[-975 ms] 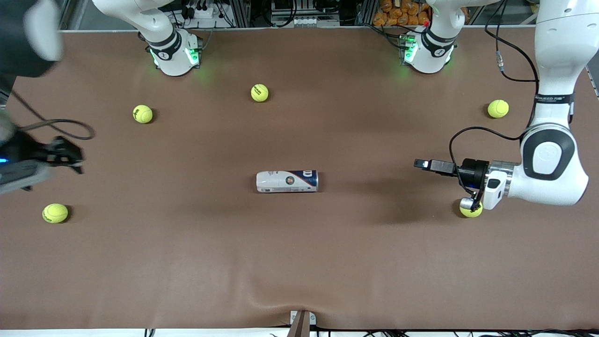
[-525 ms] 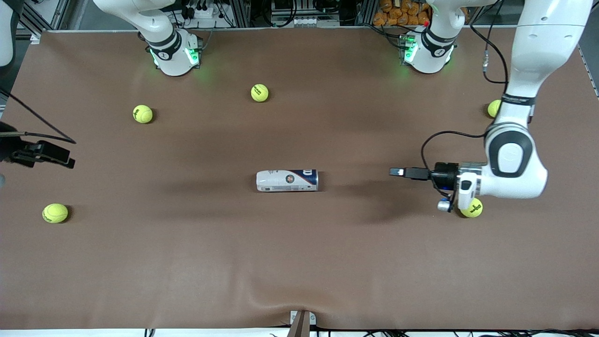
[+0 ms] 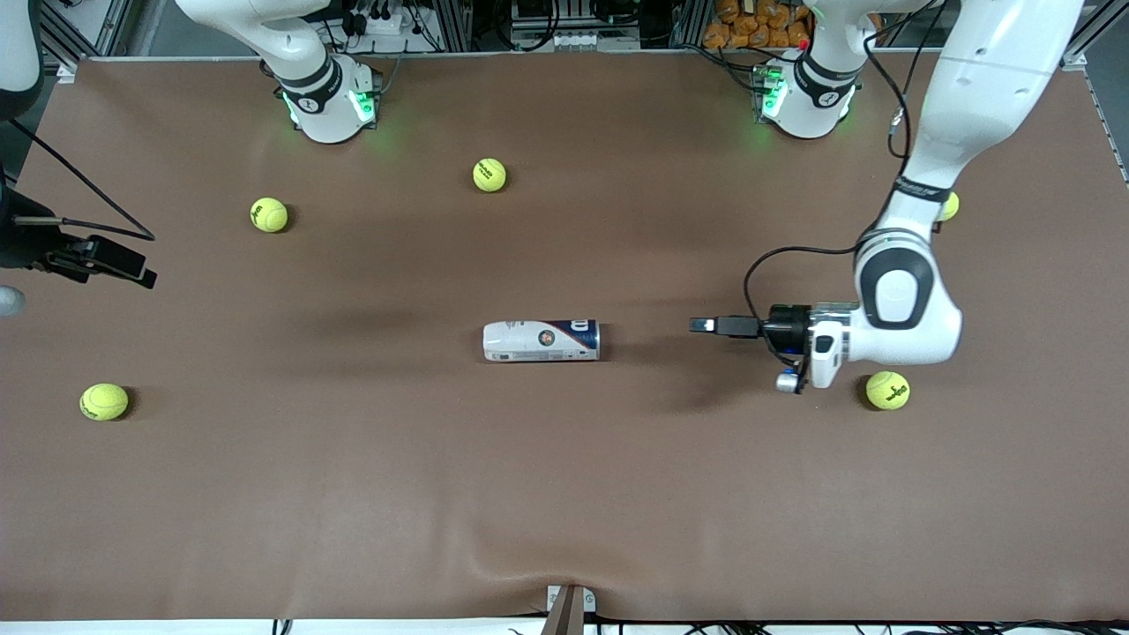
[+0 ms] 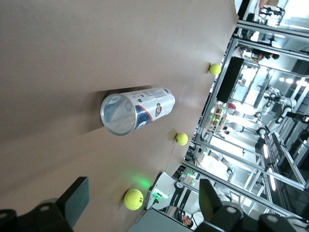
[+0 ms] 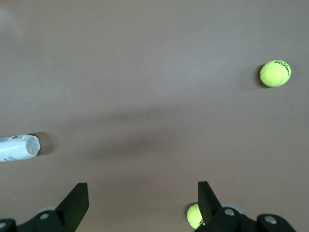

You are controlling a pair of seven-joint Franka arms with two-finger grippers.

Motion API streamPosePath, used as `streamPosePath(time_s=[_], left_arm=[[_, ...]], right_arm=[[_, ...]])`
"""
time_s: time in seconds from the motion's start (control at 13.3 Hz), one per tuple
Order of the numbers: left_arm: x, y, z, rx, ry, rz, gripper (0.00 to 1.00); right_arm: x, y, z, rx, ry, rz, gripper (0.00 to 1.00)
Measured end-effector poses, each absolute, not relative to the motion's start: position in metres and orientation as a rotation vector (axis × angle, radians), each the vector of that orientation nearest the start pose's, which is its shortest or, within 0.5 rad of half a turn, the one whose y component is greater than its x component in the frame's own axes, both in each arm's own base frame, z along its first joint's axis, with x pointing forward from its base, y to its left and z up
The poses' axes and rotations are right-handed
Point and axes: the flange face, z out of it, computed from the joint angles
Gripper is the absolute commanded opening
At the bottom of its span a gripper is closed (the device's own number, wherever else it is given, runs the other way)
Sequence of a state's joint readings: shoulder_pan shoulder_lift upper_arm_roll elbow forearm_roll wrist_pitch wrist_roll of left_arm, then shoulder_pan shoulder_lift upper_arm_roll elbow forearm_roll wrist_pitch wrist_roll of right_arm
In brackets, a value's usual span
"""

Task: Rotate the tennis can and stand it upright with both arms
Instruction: 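Return the right gripper to rest while the left gripper approaches the can, then grasp the can's closed end with the left gripper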

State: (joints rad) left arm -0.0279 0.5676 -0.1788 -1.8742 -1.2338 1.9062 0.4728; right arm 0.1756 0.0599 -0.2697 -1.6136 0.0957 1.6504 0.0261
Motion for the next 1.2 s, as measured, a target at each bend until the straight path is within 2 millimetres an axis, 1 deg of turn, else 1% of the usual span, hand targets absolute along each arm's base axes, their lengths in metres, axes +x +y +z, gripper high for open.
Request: streamPosePath(time_s=[0.15, 0.22, 0.38, 0.53, 0.67, 0.82, 0.97, 1.2], left_arm=[[0.58, -0.206, 0.197, 1.918, 0.12, -0.333, 1.0], [0.577, -0.22, 0.19, 1.917, 0.117, -0.324, 1.0], [0.575, -0.243, 0.183, 1.944, 0.115, -0.297, 1.0], [0.574, -0.252, 0.177, 1.927, 0.112, -0.276, 1.0], [0.57, -0.262, 0.166, 1.891, 0.112, -0.254, 1.0], [0.567, -0.274, 0.156, 1.883, 0.114, -0.245, 1.0], [0.565, -0.285, 0.154, 1.87, 0.124, -0.242, 1.0], [0.561, -0.299, 0.152, 1.882, 0.124, -0.225, 1.0]], right_arm=[[0.575, -0.036, 0.586, -3.078, 0.175, 0.009, 1.0], [0.575, -0.033, 0.589, -3.104, 0.157, 0.001, 1.0], [0.575, -0.03, 0.592, -3.137, 0.139, -0.004, 1.0], [0.576, -0.03, 0.597, -3.155, 0.132, -0.023, 1.0], [0.577, -0.026, 0.612, -3.169, 0.123, -0.072, 1.0], [0.576, -0.022, 0.632, -3.17, 0.116, -0.119, 1.0], [0.572, -0.018, 0.647, -3.169, 0.107, -0.128, 1.0], [0.571, -0.006, 0.655, -3.185, 0.063, -0.134, 1.0]])
